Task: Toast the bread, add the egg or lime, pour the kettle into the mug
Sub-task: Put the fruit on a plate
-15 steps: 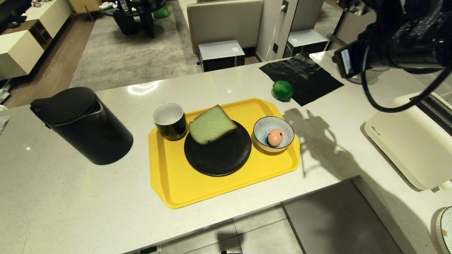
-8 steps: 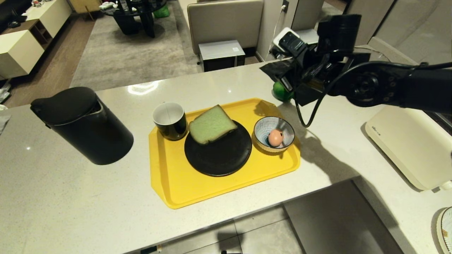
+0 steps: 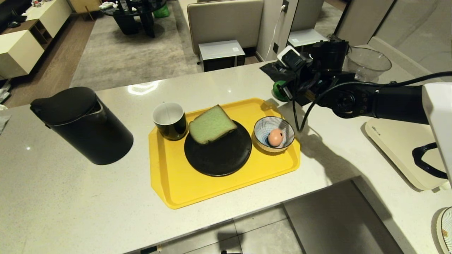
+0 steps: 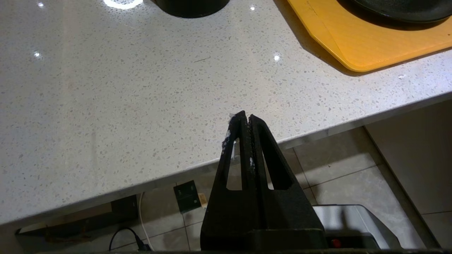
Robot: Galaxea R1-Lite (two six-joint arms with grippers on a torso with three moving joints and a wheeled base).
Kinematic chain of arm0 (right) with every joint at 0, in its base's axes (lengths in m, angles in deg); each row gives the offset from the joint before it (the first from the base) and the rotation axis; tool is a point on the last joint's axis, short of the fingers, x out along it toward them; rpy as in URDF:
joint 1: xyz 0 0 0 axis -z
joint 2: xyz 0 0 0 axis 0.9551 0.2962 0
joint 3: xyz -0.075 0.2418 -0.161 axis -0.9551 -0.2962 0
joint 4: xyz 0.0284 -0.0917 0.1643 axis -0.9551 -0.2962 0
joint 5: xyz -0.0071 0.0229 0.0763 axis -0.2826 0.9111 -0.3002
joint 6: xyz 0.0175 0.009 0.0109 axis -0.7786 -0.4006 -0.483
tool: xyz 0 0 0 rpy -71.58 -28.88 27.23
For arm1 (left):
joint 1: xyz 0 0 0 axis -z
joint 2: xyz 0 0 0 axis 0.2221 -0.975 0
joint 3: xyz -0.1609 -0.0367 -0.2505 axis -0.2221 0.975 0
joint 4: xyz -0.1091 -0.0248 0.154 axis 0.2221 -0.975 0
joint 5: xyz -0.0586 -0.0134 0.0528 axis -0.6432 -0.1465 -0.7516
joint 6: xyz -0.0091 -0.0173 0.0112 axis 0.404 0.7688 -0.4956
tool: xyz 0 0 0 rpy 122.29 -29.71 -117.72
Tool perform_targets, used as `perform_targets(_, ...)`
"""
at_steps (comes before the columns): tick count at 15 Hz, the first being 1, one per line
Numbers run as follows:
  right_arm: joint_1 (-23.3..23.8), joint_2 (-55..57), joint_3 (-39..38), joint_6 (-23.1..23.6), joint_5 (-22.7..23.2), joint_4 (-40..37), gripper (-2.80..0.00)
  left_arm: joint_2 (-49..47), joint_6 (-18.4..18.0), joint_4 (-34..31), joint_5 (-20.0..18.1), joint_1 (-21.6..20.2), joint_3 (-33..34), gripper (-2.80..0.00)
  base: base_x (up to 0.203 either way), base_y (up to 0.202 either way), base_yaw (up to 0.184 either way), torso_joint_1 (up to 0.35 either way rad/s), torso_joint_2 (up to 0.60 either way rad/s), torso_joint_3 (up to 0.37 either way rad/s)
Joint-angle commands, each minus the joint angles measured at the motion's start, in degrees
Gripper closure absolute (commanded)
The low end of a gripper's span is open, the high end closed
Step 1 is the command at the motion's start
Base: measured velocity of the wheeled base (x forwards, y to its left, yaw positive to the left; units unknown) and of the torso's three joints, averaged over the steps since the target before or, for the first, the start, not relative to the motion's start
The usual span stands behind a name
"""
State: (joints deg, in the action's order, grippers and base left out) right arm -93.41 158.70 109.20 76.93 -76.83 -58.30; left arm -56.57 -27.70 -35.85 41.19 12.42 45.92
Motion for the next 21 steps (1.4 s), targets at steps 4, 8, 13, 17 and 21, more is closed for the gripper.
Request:
perform_targets(4,0.0,-7.6,-0.2,-6.7,0.9,-3.6,-2.80,0.0,0.0,0.0,0.0,0.0,0.0,0.00,0.000,0.000,0.000,0.000,0.00,0.000)
perform_targets(8,-0.1,-13.3,-0.2,-13.4,9.1,-14.6,-2.80,0.0,0.0,0.0,0.0,0.0,0.0,0.00,0.000,0.000,0.000,0.000,0.00,0.000)
perform_targets(13,0.0,-17.2,-0.3,-13.5,12.2,-14.9,-2.80,0.0,-0.2,0.0,0.0,0.0,0.0,0.00,0.000,0.000,0.000,0.000,0.00,0.000)
perform_targets(17,0.0,-21.0,-0.2,-13.6,18.5,-21.9,-2.80,0.0,-0.2,0.0,0.0,0.0,0.0,0.00,0.000,0.000,0.000,0.000,0.00,0.000)
perform_targets(21,-0.1,-20.7,-0.2,-13.6,18.5,-21.9,-2.80,0.0,-0.2,0.0,0.0,0.0,0.0,0.00,0.055,0.000,0.001,-0.004,0.00,0.001)
